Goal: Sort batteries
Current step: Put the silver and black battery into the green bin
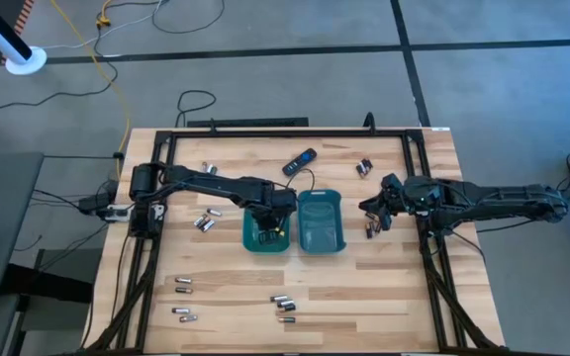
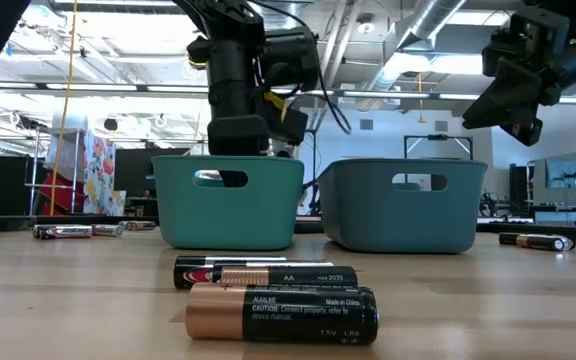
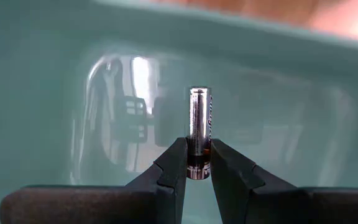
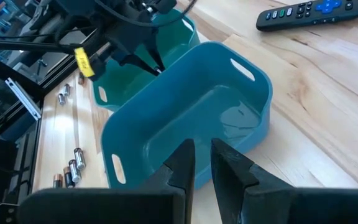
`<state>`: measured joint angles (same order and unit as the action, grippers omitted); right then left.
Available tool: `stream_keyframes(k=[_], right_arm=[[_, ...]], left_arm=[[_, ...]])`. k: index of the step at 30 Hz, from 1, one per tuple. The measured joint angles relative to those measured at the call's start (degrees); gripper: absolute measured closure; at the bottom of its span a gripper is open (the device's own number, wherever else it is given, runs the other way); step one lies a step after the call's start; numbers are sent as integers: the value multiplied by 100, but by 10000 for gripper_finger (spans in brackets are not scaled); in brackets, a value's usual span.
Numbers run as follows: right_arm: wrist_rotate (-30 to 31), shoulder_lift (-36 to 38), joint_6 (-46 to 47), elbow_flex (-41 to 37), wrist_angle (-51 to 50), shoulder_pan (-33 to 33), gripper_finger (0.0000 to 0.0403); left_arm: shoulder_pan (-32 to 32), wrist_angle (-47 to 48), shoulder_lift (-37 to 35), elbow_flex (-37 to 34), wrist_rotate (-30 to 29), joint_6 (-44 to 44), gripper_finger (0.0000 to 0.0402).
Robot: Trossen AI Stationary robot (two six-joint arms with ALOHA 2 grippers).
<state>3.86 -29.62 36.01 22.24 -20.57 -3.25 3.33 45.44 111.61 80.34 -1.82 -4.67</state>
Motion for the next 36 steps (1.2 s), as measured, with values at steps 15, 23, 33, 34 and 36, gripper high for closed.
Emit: stream_keyframes(k=[15,23,33,34,36], right_arm=[[0,1,2,0,6,-13,332],[0,1,2,0,6,-13,332],[0,0,9,0,6,-13,332],[0,0,9,0,6,-13,332],[0,1,9,0,6,-13,332]], left_arm=[[2,-105,212,7,-40,7,341],[2,-114,234,7,-42,-81,326],[13,-104,234,8,-51,-164,279],[13,-66,234,32,-55,-199,277],[14,37,234,118,-56,-206,277]])
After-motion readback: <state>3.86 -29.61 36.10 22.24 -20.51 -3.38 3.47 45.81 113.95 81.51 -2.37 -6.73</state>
